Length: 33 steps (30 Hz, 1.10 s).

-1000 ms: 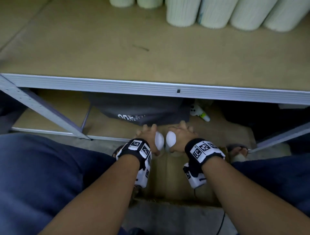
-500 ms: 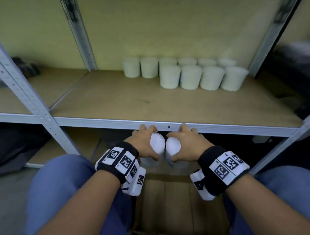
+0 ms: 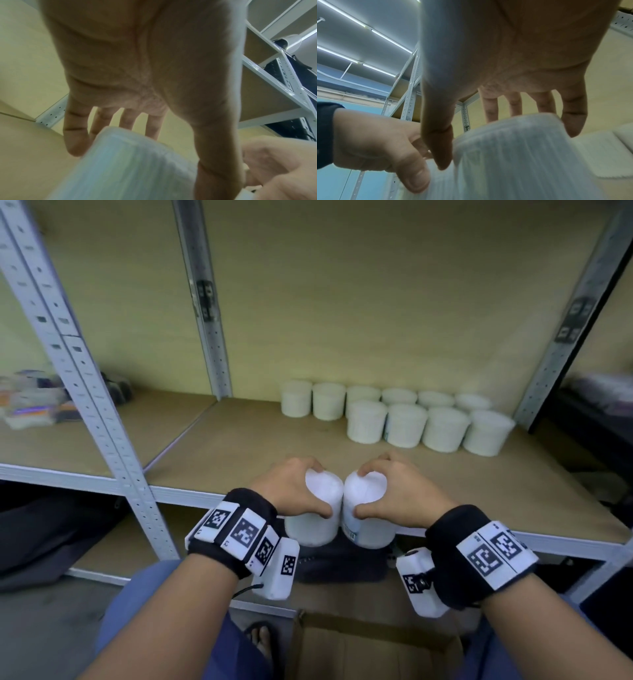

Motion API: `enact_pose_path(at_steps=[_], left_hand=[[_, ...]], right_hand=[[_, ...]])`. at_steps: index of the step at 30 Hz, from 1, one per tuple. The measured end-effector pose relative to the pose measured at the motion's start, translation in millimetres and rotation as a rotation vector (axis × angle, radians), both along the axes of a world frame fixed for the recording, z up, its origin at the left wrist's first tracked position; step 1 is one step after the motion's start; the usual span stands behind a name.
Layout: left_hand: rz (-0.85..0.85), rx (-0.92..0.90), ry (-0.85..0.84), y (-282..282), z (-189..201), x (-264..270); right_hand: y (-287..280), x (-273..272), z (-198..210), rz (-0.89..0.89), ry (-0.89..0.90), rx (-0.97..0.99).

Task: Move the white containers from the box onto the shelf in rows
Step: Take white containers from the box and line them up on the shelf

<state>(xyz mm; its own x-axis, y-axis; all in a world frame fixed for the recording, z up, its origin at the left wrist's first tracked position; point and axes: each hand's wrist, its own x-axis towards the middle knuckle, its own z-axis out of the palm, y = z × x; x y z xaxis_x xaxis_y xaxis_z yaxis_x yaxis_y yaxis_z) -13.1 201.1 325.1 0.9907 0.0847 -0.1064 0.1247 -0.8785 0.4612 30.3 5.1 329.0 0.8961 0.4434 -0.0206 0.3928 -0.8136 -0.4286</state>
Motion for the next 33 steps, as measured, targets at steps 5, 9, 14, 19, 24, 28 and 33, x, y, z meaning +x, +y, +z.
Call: enact_pose_path(at_steps=[5,9,14,19,24,28,33], left_hand=[[0.016,-0.015,0.010,7.9,9.9,12.8],[0.015,-0.039,0.014,13.3,11.9,21.9],[0.040,-0.050,-0.038,19.5,17.9,32.4],[0.063,-0.050,-0.100,25.8,9.7,39.9],[0.067,-0.106,-0.140,26.4,-9.4,38.5],[0.076,-0.112,-0.158,25.4,-13.6,38.8],[0.062,-0.063,-0.131,25.6,-12.2,37.1]], right_hand=[[8.6,19.4,-2.5,-0.011,-0.021,0.061],[13.1,34.3,-8.3,-0.018,-0.013,0.071],[19.9,48.8,-12.2,-0.015,-0.019,0.065],[27.4,56.2,-15.1,0.004,-0.037,0.065],[32.0,58.5,-19.1,0.004,-0.045,0.090],[32.1,58.6,-19.5,0.009,-0.045,0.091],[28.1,55.7,-17.1,0.051,-0.054,0.044]])
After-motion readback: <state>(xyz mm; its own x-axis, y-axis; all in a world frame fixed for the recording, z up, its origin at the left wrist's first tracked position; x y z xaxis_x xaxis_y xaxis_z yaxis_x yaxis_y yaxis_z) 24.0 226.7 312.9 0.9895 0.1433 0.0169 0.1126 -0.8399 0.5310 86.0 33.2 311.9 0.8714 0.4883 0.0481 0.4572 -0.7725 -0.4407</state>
